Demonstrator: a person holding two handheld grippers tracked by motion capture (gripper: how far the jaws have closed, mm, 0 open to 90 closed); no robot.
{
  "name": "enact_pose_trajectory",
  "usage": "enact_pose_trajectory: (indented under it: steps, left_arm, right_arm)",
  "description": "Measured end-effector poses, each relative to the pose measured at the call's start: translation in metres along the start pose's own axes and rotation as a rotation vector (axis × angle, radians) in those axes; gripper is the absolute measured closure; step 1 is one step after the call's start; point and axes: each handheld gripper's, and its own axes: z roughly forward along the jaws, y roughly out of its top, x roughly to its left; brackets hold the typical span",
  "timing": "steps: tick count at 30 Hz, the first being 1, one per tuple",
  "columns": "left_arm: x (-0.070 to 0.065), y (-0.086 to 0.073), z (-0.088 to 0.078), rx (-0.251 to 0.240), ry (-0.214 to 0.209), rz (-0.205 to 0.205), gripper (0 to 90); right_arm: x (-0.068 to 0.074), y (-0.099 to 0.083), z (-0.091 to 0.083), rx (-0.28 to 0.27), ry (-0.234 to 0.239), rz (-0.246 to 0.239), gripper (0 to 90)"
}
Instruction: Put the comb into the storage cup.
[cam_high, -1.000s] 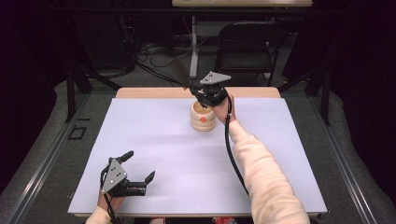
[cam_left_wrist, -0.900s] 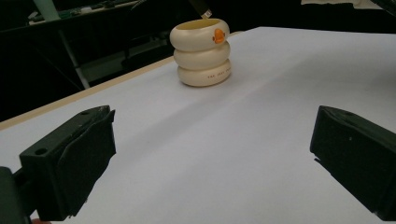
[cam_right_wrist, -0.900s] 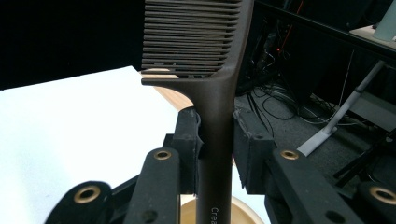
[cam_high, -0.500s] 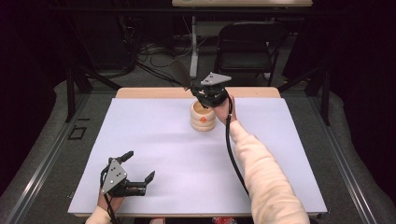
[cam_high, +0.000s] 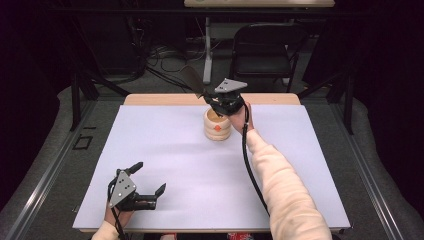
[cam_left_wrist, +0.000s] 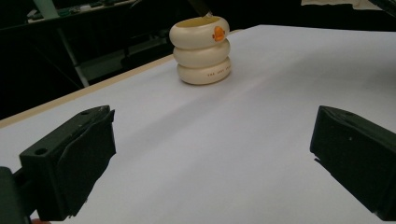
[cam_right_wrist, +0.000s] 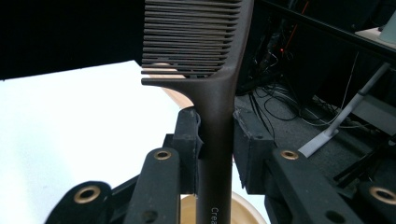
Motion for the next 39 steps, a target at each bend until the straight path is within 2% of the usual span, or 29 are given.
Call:
enact_pose_trajectory:
  steps: [8,28,39]
  left_arm:
    - [0.0,0.0,0.0,0.004,-0.001,0.001,0.1]
    - [-0.001,0.001,-0.001,-0.002,-0.002,0.008,0.1]
    - [0.0,0.001,0.0,0.0,-0.002,0.001,0.1]
  right_arm:
    - [-0.003,-0.006,0.002,-0.005,0.004,0.016,72.4]
    - [0.002,-0.012,0.008,0.009,0.017,0.02,72.4]
    - [-0.002,-0.019,0.009,0.013,0.017,0.025,72.4]
